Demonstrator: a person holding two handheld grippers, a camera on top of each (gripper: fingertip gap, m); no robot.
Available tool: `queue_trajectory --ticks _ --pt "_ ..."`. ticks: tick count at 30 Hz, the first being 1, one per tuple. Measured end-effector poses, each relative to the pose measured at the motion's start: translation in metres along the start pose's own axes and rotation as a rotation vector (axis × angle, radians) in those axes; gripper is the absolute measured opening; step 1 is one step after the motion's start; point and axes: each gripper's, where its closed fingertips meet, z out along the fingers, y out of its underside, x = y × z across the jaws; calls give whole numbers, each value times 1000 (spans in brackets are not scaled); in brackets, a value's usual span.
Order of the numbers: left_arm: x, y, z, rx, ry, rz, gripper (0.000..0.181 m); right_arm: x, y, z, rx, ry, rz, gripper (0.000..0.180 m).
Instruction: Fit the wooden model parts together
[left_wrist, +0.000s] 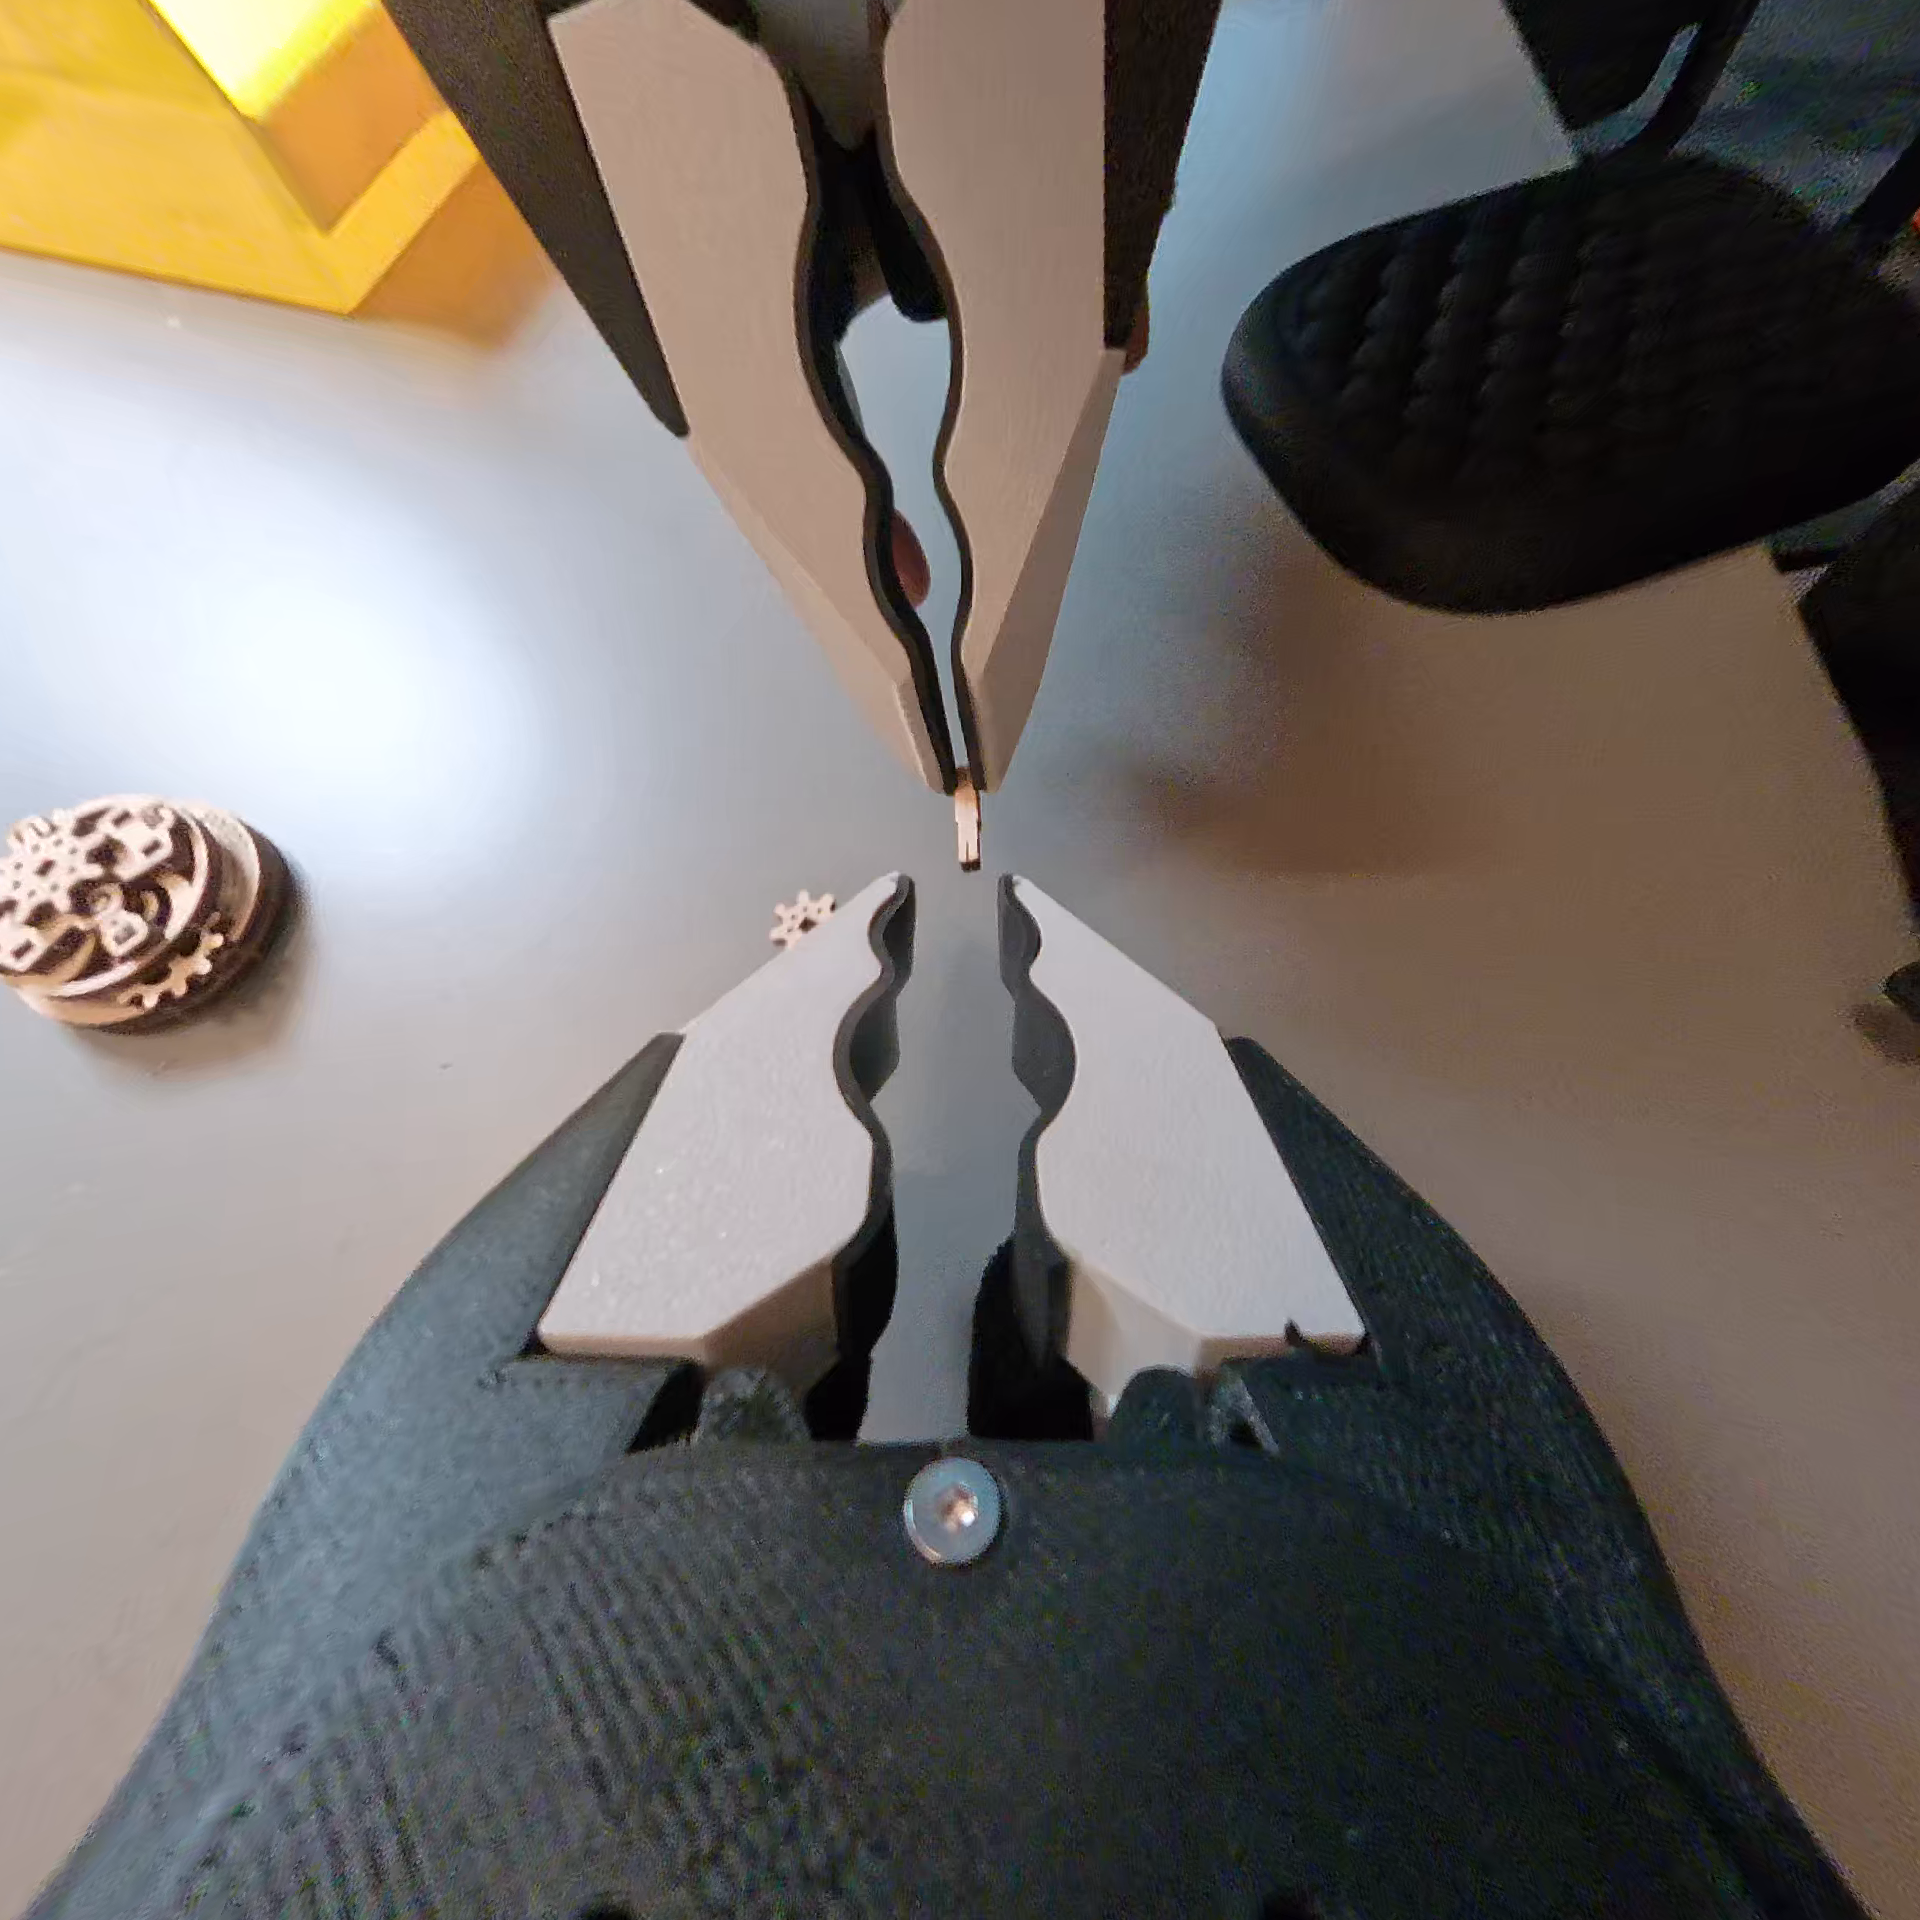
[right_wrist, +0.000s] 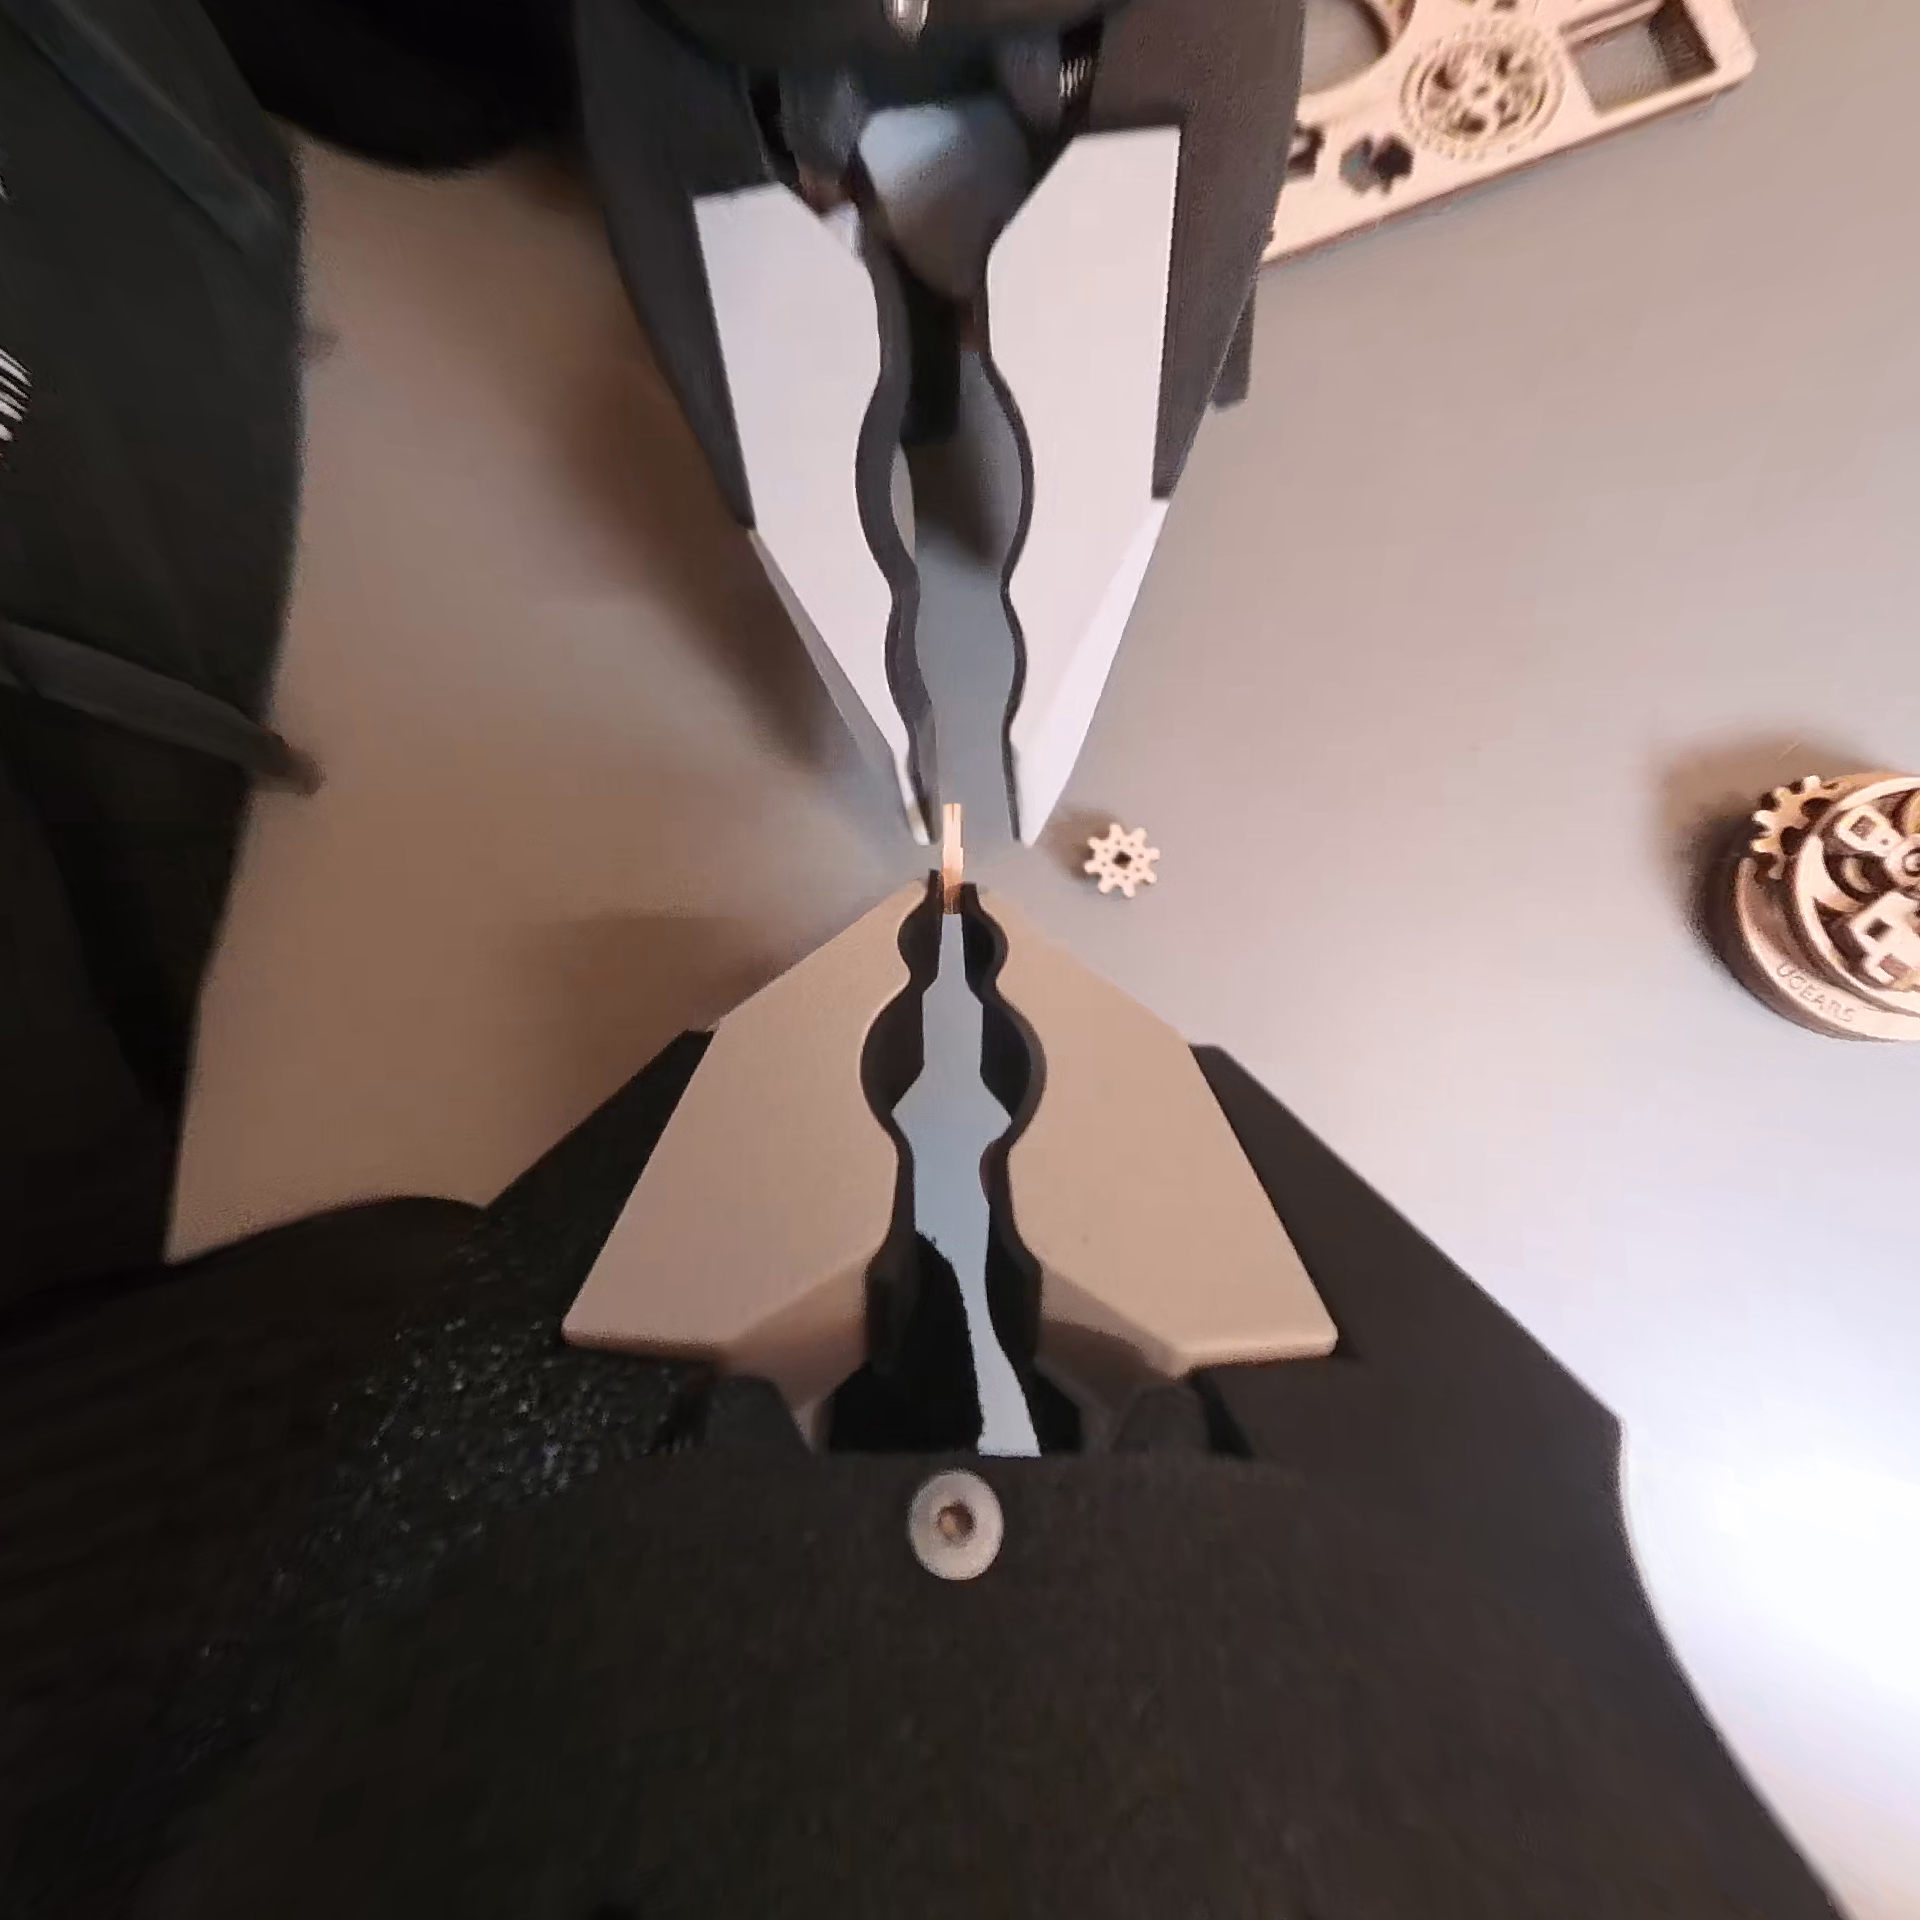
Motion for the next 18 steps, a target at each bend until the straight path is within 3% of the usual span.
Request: queue_trajectory --ticks 10,14,18 --pt "12 -33 -21 193 66 -36 1 -14 -15 -17 13 82 -36 1" --pt "12 -50 -42 391 159 -135 1 -18 -39 -34 216 110 -42 2" --pt "9 -64 -66 577 335 -314 1 -29 -59 -51 433 136 -91 19"
